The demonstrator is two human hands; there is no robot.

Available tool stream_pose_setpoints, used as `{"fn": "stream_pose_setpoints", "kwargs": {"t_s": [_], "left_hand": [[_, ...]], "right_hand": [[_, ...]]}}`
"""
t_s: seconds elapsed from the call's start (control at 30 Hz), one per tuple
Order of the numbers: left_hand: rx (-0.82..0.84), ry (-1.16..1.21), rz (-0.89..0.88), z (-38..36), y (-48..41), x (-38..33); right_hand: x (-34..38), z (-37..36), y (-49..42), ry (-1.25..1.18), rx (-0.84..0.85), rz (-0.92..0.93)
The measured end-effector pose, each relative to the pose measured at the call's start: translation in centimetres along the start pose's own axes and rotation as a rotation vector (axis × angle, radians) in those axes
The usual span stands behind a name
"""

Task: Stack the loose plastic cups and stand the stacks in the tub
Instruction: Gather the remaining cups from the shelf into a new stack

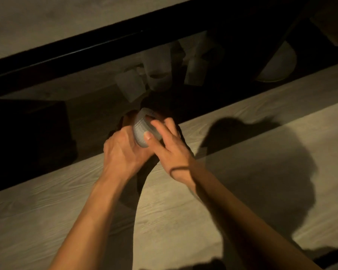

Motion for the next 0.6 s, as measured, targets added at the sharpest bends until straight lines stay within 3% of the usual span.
{"fn": "stream_pose_setpoints", "kwargs": {"t_s": [0.1, 0.2, 0.27, 0.33, 0.43, 0.6], "left_hand": [[-0.028, -0.042, 0.033, 0.1, -0.3, 1.1], [-0.043, -0.071, 0.113, 0.4, -0.6, 2.6], [-0.060, -0.076, 0.145, 0.7, -0.6, 3.7], [-0.066, -0.045, 0.172, 1.1, -0.4, 4.5], [-0.088, -0.058, 0.223, 1.7, -0.8, 6.1], [-0.188, -0.109, 0.235, 2.8, -1.3, 7.7]], "right_hand": [[-0.4, 0.3, 0.0, 0.035, -0.054, 0.022], [0.0, 1.3, -1.3, -0.122, -0.287, -0.016], [0.5, 1.8, -2.9, -0.071, -0.373, -0.060], [2.2, 2.1, -5.1, 0.153, -0.322, 0.012], [5.6, 1.3, -9.0, 0.672, -0.195, 0.252], [5.1, -1.9, -13.4, 0.912, -0.017, 0.245]]}}
Point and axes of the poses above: each hand's wrist, its own y-axis away from the middle knuckle, its own z-axis out of the back of the hand, x = y × z, the point moved 4 cm from there along -y, towards the middle knuckle, and after that the axes turned 6 degrees about y, right-handed, at the moved point
